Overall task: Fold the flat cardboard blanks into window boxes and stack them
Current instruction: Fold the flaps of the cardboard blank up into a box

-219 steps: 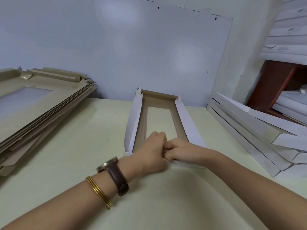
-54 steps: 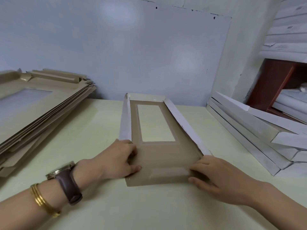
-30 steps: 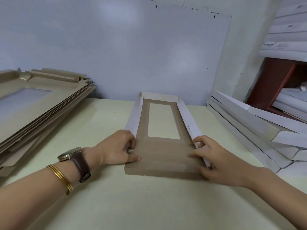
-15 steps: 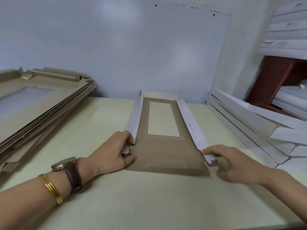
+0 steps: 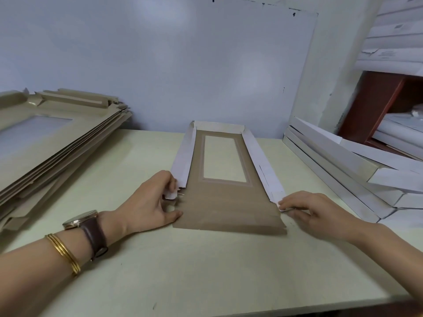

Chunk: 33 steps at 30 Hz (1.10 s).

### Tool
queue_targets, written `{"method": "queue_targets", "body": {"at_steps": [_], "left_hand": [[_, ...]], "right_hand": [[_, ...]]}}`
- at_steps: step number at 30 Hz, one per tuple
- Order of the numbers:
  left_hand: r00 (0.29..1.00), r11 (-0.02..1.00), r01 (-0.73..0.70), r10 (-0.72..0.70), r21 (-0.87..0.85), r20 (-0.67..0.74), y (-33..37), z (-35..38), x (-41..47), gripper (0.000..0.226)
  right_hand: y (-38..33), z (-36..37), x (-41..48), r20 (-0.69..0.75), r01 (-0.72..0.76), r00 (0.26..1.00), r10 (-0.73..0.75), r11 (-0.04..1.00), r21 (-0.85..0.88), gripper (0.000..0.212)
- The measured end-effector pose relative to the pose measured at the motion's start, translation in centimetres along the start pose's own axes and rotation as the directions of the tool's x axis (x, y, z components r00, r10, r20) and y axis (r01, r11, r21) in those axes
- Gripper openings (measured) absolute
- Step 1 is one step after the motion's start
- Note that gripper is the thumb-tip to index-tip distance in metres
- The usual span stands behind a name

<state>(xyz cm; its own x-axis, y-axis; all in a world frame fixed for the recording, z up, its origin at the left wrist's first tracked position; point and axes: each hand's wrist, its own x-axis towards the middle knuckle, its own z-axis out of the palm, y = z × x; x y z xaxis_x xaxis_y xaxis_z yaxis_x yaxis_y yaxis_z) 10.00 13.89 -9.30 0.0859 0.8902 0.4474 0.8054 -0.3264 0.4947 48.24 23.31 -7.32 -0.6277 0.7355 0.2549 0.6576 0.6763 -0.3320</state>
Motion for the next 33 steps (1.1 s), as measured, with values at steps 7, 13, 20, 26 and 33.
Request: {"method": "queue_targets", "body": {"at_steps": [7,13,20,26,33], "left_hand": [[1.0,1.0,0.0,0.0,-0.003,0.03,-0.3,-0.7,0.2,0.049],[0.995,0.999,0.001,-0.004,0.032,0.103,-0.6,-1.0,0.7,0.047],[0.985,0.993,-0.012,-0.008,0.113,0.174,0.1,-1.3,1.6,0.053],[0.977,0.986,-0.07,0.038,0.149,0.209,-0.1,-1.1,1.9,0.059],[0.993,0.999,-0.036,0.038,-0.013,0.113,-0.5,-1.1,1.4,0.057]], "right_hand": [[-0.6,0.0,0.8,0.028,-0.05,0.998,0.051,0.999,-0.018,0.018],[-1.2,0.7,1.4,-0.05,-0.122,0.991,0.126,0.99,0.075,0.014],[-2.8,2.8,1.9,-0.186,-0.125,0.975,0.124,0.992,0.004,0.014],[-3.9,3.6,2.1,-0.178,-0.075,0.983,0.053,0.99,-0.117,0.022],[-4.2,3.7,1.8,-0.159,-0.057,0.987,0.034,0.988,-0.143,0.025]]}}
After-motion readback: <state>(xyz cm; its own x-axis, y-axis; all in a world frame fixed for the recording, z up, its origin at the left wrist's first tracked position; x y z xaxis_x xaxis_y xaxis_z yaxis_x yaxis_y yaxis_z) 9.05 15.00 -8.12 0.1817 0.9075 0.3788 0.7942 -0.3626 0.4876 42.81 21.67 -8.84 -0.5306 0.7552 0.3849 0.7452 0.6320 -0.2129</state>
